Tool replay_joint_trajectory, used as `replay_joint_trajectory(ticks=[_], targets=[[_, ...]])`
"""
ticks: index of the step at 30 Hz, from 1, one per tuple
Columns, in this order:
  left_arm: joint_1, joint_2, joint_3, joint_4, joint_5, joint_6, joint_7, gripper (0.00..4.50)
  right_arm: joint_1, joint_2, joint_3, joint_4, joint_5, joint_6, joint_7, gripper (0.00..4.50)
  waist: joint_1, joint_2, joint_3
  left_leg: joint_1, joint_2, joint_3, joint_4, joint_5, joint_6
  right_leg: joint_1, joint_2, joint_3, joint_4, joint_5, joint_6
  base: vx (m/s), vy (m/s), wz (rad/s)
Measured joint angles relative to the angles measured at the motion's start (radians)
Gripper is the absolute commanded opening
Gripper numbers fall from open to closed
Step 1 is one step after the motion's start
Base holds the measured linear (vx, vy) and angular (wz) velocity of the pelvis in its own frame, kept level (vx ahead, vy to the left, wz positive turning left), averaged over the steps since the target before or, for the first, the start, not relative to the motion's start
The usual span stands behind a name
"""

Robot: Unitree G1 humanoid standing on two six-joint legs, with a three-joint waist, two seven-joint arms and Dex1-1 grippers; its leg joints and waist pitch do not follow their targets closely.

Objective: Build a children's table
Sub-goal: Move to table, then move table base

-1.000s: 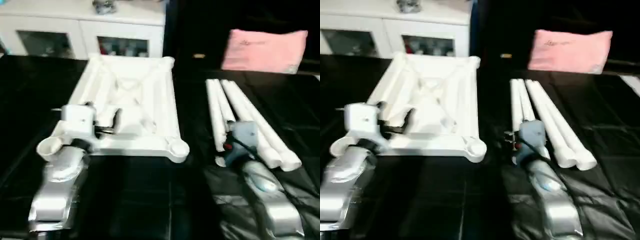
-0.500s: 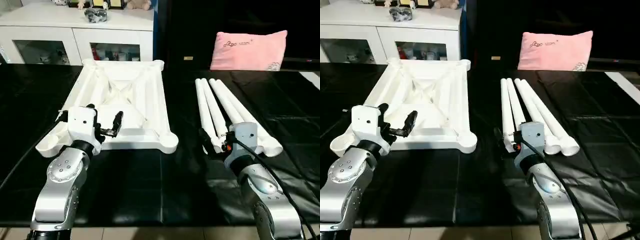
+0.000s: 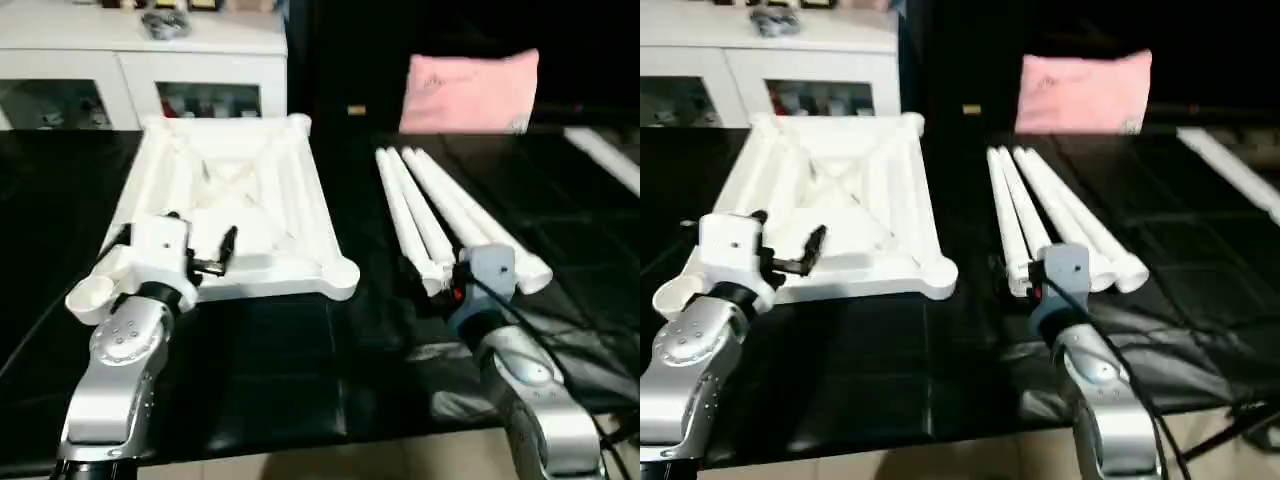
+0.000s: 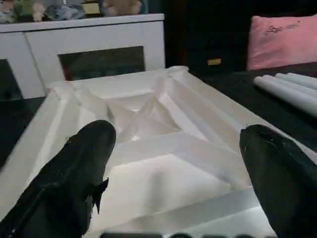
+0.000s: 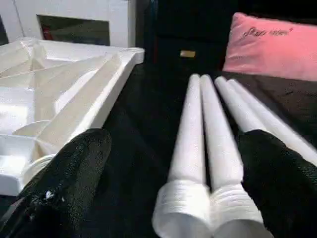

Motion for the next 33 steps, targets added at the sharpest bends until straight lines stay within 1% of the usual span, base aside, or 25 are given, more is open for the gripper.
replay_joint_trajectory(ticks=[1, 2, 4, 5, 7, 8, 9, 12, 14, 15, 18, 19, 20, 21, 22, 23, 24, 26, 27, 28, 29, 30, 32, 33], targets=[[0.000, -0.003, -0.005, 0.000, 0.000, 0.001, 0.000, 4.50, 0.000, -0.004, -0.001, 0.000, 0.000, 0.000, 0.006, 4.50, -0.001, -0.002, 0.000, 0.000, 0.003, 0.002, -0.002, 0.001, -0.002, -0.002, -0.001, -0.003, 0.000, 0.000, 0.012, 0.000, 0.000, 0.00], [0.000, -0.001, -0.010, 0.000, 0.002, 0.003, 0.000, 4.50, 0.000, -0.009, -0.001, 0.002, 0.000, 0.001, 0.014, 4.50, -0.003, 0.000, 0.001, -0.002, 0.005, 0.002, -0.007, 0.005, -0.008, -0.003, -0.001, -0.006, 0.000, 0.001, 0.014, 0.000, 0.000, 0.00], [-0.005, 0.007, -0.020, 0.001, 0.007, 0.020, -0.010, 4.50, -0.005, -0.031, 0.004, 0.005, -0.003, 0.018, 0.028, 4.50, -0.004, 0.001, 0.001, -0.002, 0.008, 0.003, -0.020, 0.012, -0.019, -0.007, 0.001, -0.009, 0.001, 0.004, 0.017, 0.007, -0.064, -0.03], [-0.014, 0.018, -0.028, 0.008, 0.007, 0.036, -0.023, 4.50, -0.015, -0.052, 0.006, 0.006, -0.006, 0.035, 0.039, 4.50, -0.004, 0.000, 0.001, -0.002, 0.009, 0.004, -0.022, 0.013, -0.021, -0.009, 0.001, -0.009, 0.002, 0.011, 0.019, 0.017, -0.066, -0.01], [-0.036, 0.040, -0.039, 0.025, 0.007, 0.060, -0.050, 4.50, -0.043, -0.081, 0.005, 0.007, -0.014, 0.060, 0.056, 4.50, -0.003, 0.000, 0.001, -0.004, 0.011, 0.006, -0.023, 0.015, -0.025, -0.018, 0.002, -0.009, 0.013, 0.021, 0.024, 0.030, -0.061, 0.00], [-0.054, 0.045, -0.040, 0.037, 0.005, 0.070, -0.067, 4.50, -0.052, -0.091, 0.005, 0.006, -0.013, 0.067, 0.062, 4.50, -0.002, 0.001, 0.001, -0.007, 0.012, 0.006, -0.024, 0.015, -0.027, -0.022, 0.003, -0.010, 0.018, 0.022, 0.023, 0.033, -0.059, 0.01], [-0.074, 0.053, -0.041, 0.053, -0.002, 0.076, -0.086, 4.50, -0.059, -0.099, 0.006, 0.006, -0.012, 0.072, 0.074, 4.50, 0.002, 0.002, 0.000, -0.008, 0.015, 0.007, -0.029, 0.018, -0.032, -0.026, 0.007, -0.011, 0.019, 0.023, 0.019, 0.039, -0.061, 0.01], [-0.111, 0.078, -0.044, 0.078, -0.011, 0.081, -0.124, 4.50, -0.069, -0.128, 0.027, 0.004, -0.010, 0.085, 0.108, 4.50, 0.004, 0.005, 0.001, -0.008, 0.024, 0.006, -0.038, 0.023, -0.040, -0.031, 0.016, -0.012, 0.019, 0.022, 0.009, 0.023, -0.039, -0.01], [-0.143, 0.119, -0.080, 0.110, -0.012, 0.095, -0.190, 4.50, -0.070, -0.162, 0.044, -0.001, -0.007, 0.089, 0.150, 4.50, 0.006, 0.006, 0.001, -0.008, 0.024, 0.006, -0.042, 0.025, -0.043, -0.033, 0.019, -0.013, 0.019, 0.021, 0.006, 0.000, 0.000, 0.00], [-0.162, 0.152, -0.110, 0.129, -0.016, 0.110, -0.247, 4.50, -0.070, -0.187, 0.050, -0.011, 0.002, 0.096, 0.183, 4.50, 0.008, 0.009, 0.002, -0.007, 0.025, 0.007, -0.043, 0.025, -0.043, -0.033, 0.019, -0.012, 0.020, 0.021, 0.005, 0.000, 0.000, 0.00], [-0.193, 0.231, -0.185, 0.170, -0.018, 0.116, -0.408, 4.50, -0.072, -0.233, 0.059, -0.037, 0.034, 0.115, 0.261, 4.50, 0.006, 0.016, 0.004, -0.005, 0.026, 0.009, -0.043, 0.025, -0.044, -0.033, 0.018, -0.011, 0.021, 0.022, 0.004, 0.000, 0.000, 0.00], [-0.210, 0.257, -0.213, 0.190, -0.020, 0.119, -0.461, 4.50, -0.074, -0.255, 0.069, -0.041, 0.046, 0.124, 0.291, 4.50, 0.006, 0.016, 0.005, -0.005, 0.025, 0.009, -0.043, 0.026, -0.044, -0.033, 0.018, -0.011, 0.021, 0.022, 0.003, 0.000, 0.000, 0.00], [-0.218, 0.269, -0.218, 0.199, -0.020, 0.118, -0.494, 4.50, -0.074, -0.263, 0.070, -0.044, 0.054, 0.128, 0.308, 4.50, 0.005, 0.016, 0.005, -0.004, 0.025, 0.009, -0.043, 0.026, -0.044, -0.033, 0.018, -0.011, 0.022, 0.022, 0.002, 0.000, 0.000, 0.00], [-0.241, 0.299, -0.243, 0.224, -0.019, 0.113, -0.559, 4.50, -0.074, -0.288, 0.079, -0.052, 0.072, 0.140, 0.346, 4.50, 0.006, 0.018, 0.006, -0.004, 0.025, 0.009, -0.042, 0.026, -0.045, -0.032, 0.018, -0.011, 0.023, 0.022, 0.002, 0.000, 0.000, 0.00], [-0.259, 0.323, -0.259, 0.243, -0.015, 0.098, -0.602, 4.33, -0.074, -0.305, 0.083, -0.063, 0.082, 0.147, 0.374, 4.50, 0.006, 0.020, 0.007, -0.003, 0.025, 0.009, -0.042, 0.026, -0.045, -0.032, 0.018, -0.011, 0.023, 0.023, 0.001, 0.000, 0.000, 0.00], [-0.272, 0.342, -0.269, 0.265, -0.004, 0.065, -0.635, 4.33, -0.074, -0.318, 0.086, -0.069, 0.090, 0.149, 0.397, 4.50, 0.006, 0.022, 0.007, -0.001, 0.025, 0.009, -0.042, 0.026, -0.045, -0.031, 0.018, -0.011, 0.023, 0.023, 0.001, 0.000, 0.000, 0.00], [-0.285, 0.356, -0.274, 0.285, 0.010, 0.029, -0.662, 4.23, -0.074, -0.331, 0.087, -0.071, 0.098, 0.151, 0.415, 4.50, 0.005, 0.025, 0.008, 0.001, 0.025, 0.010, -0.042, 0.026, -0.045, -0.029, 0.018, -0.010, 0.023, 0.023, 0.001, 0.000, 0.000, 0.00], [-0.316, 0.370, -0.296, 0.326, 0.020, -0.006, -0.710, 4.16, -0.074, -0.348, 0.095, -0.070, 0.101, 0.152, 0.443, 4.50, 0.005, 0.027, 0.008, 0.003, 0.025, 0.010, -0.042, 0.026, -0.045, -0.028, 0.018, -0.010, 0.023, 0.023, 0.001, 0.000, 0.000, 0.00], [-0.344, 0.377, -0.318, 0.371, 0.031, -0.023, -0.741, 4.05, -0.075, -0.361, 0.103, -0.070, 0.102, 0.152, 0.459, 4.50, 0.005, 0.028, 0.009, 0.003, 0.025, 0.010, -0.042, 0.026, -0.045, -0.028, 0.018, -0.010, 0.023, 0.023, 0.001, 0.000, 0.000, 0.00], [-0.359, 0.381, -0.329, 0.402, 0.037, -0.036, -0.758, 4.05, -0.075, -0.364, 0.105, -0.071, 0.103, 0.152, 0.470, 4.50, 0.005, 0.030, 0.010, 0.004, 0.025, 0.010, -0.042, 0.026, -0.045, -0.027, 0.018, -0.010, 0.023, 0.023, 0.001, 0.000, 0.000, 0.00], [-0.378, 0.382, -0.340, 0.439, 0.044, -0.046, -0.777, 3.95, -0.074, -0.369, 0.106, -0.071, 0.107, 0.152, 0.480, 4.50, 0.005, 0.031, 0.010, 0.004, 0.025, 0.010, -0.042, 0.026, -0.045, -0.027, 0.018, -0.010, 0.023, 0.023, 0.001, 0.000, 0.000, 0.00], [-0.404, 0.383, -0.355, 0.493, 0.050, -0.050, -0.803, 3.84, -0.074, -0.379, 0.108, -0.072, 0.113, 0.154, 0.495, 4.50, 0.005, 0.033, 0.011, 0.004, 0.025, 0.010, -0.042, 0.026, -0.045, -0.027, 0.017, -0.010, 0.023, 0.023, 0.001, 0.000, 0.000, 0.00], [-0.423, 0.384, -0.363, 0.540, 0.052, -0.049, -0.832, 3.76, -0.074, -0.386, 0.111, -0.073, 0.119, 0.155, 0.506, 4.50, 0.006, 0.034, 0.012, 0.003, 0.025, 0.010, -0.043, 0.026, -0.045, -0.027, 0.017, -0.010, 0.023, 0.023, 0.001, 0.000, 0.000, 0.00], [-0.436, 0.384, -0.371, 0.568, 0.052, -0.047, -0.855, 3.58, -0.074, -0.391, 0.111, -0.073, 0.122, 0.157, 0.513, 4.50, 0.005, 0.036, 0.012, 0.003, 0.025, 0.011, -0.043, 0.026, -0.045, -0.027, 0.017, -0.010, 0.023, 0.023, 0.000, 0.000, 0.000, 0.00]])
